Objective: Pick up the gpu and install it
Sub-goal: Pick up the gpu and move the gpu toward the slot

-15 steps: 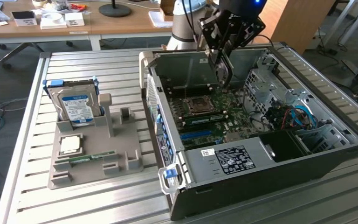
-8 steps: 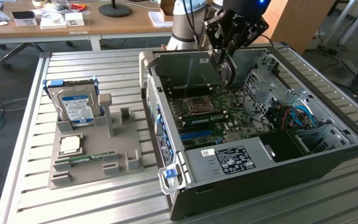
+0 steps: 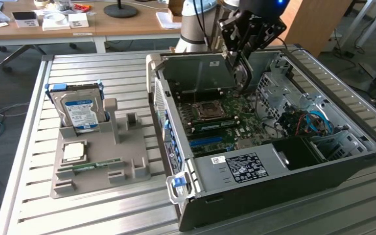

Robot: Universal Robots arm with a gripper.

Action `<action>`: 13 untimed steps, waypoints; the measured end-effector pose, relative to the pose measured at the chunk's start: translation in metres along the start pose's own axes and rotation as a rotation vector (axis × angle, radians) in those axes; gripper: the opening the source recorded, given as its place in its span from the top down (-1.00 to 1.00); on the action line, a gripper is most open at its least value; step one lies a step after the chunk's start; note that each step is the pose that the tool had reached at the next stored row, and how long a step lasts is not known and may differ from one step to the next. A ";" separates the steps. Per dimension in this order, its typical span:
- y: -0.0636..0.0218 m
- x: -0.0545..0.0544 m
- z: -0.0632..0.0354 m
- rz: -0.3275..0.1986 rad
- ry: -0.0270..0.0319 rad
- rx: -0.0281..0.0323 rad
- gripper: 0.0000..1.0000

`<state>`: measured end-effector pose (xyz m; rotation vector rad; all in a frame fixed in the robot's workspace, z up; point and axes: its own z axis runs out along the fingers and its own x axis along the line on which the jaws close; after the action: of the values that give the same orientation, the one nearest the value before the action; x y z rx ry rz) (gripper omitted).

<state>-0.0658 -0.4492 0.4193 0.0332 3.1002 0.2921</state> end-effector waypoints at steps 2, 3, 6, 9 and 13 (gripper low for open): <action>0.0001 -0.002 0.0000 0.000 0.0000 0.0000 0.47; 0.0001 -0.003 0.0001 0.000 0.0000 0.0000 0.47; 0.0001 -0.006 0.0002 0.000 0.0000 0.0000 0.47; 0.0002 -0.009 0.0003 0.000 0.0000 -0.0001 0.47; 0.0003 -0.014 0.0004 0.000 0.0000 -0.0003 0.47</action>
<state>-0.0514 -0.4492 0.4193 0.0333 3.1001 0.2926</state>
